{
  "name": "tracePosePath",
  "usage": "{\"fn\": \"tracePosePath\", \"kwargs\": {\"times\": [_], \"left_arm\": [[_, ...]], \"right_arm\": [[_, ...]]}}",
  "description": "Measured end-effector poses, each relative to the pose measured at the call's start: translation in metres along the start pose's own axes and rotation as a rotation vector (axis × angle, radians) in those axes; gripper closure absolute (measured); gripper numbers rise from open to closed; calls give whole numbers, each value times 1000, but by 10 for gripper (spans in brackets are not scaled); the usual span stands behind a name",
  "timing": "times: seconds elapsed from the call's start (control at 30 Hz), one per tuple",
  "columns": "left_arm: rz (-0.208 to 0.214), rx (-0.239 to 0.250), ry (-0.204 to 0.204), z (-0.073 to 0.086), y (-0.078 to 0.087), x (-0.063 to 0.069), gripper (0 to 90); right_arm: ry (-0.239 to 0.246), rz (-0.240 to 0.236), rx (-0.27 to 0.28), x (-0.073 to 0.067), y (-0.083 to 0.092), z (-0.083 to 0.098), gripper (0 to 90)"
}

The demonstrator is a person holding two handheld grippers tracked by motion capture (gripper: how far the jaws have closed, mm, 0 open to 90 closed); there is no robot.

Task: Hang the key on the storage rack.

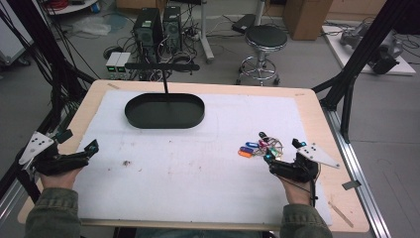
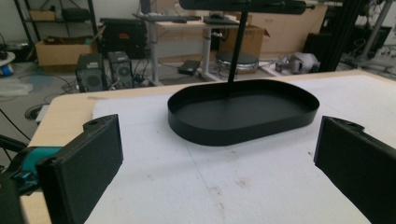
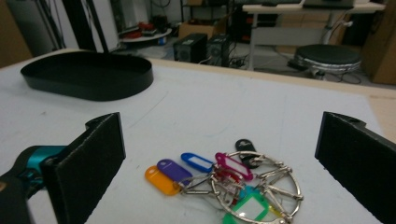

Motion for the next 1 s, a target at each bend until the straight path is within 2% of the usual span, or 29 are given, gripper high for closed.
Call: {"fn": "tracePosePath", "kwargs": {"times": [0.13,0.2,0.53,0.8,1.0], "left_arm": [[-9,10,14,0,1,-2,17],[-11,7,13,0,0,-2,17],[-16,6,12,0,0,-2,17],[-25,2,8,0,0,-4,17],[-28,0,4,1,0,-3,17]], "right_arm": [[-32,30,35,3,6,-1,6],[-46,27,41,5,7,-1,6],[-43,27,41,6,7,-1,5],[-46,27,24,5,6,0,6],[-64,18,-25,7,4,-1,6]]}}
Point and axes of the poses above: each handheld gripper's, and its own axes: y roughly backward along the jaws, z roughly out of its underside, x roughly to its right, the point moved 4 cm from there along -y, roughly forward along the jaws, and after that the axes turned 8 degrees about -x, right-handed, at the moved point
